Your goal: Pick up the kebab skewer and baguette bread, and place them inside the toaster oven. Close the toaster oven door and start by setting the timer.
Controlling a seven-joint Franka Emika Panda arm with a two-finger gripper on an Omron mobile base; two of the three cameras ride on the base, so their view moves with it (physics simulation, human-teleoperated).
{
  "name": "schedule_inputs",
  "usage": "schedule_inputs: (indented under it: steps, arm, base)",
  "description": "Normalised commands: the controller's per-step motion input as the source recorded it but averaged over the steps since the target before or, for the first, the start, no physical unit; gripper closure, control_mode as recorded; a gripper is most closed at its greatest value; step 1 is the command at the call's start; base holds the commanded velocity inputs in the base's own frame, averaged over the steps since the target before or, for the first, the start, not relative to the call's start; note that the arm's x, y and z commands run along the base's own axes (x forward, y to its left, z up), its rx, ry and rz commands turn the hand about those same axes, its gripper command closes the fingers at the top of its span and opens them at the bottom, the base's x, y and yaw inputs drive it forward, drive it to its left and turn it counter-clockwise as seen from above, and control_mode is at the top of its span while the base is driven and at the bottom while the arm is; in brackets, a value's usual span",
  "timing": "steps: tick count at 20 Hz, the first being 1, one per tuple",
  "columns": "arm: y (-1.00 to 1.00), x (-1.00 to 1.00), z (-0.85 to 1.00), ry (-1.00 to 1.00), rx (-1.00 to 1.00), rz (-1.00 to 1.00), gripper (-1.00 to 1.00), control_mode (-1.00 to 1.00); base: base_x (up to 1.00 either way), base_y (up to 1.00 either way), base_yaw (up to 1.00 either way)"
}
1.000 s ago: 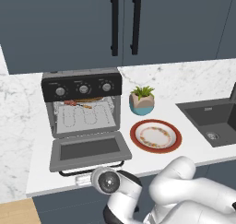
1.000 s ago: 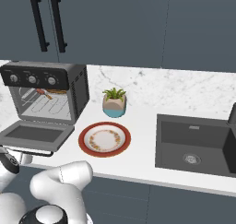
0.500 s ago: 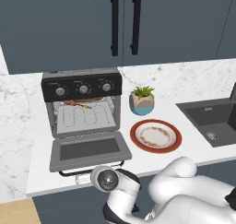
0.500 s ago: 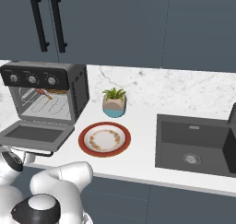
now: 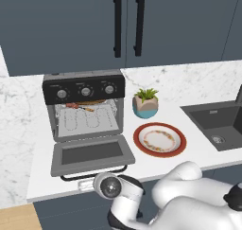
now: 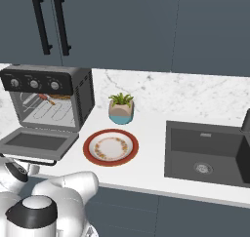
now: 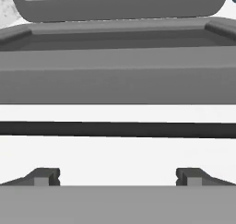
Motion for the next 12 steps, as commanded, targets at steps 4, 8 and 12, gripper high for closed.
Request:
schedule_inputs:
  steps: [4, 8, 12]
  arm:
    - [0.00, 0.17, -0.01, 0.00, 0.00, 0.00, -1.00, -1.00]
    - [0.00, 0.15, -0.07, 0.00, 0.00, 0.00, -1.00, -1.00]
    - [0.00, 0.11, -0.15, 0.00, 0.00, 0.00, -1.00, -1.00]
  base:
    - [0.00, 0.00, 0.00]
    - [0.00, 0.00, 0.00]
    - [0.00, 0.00, 0.00]
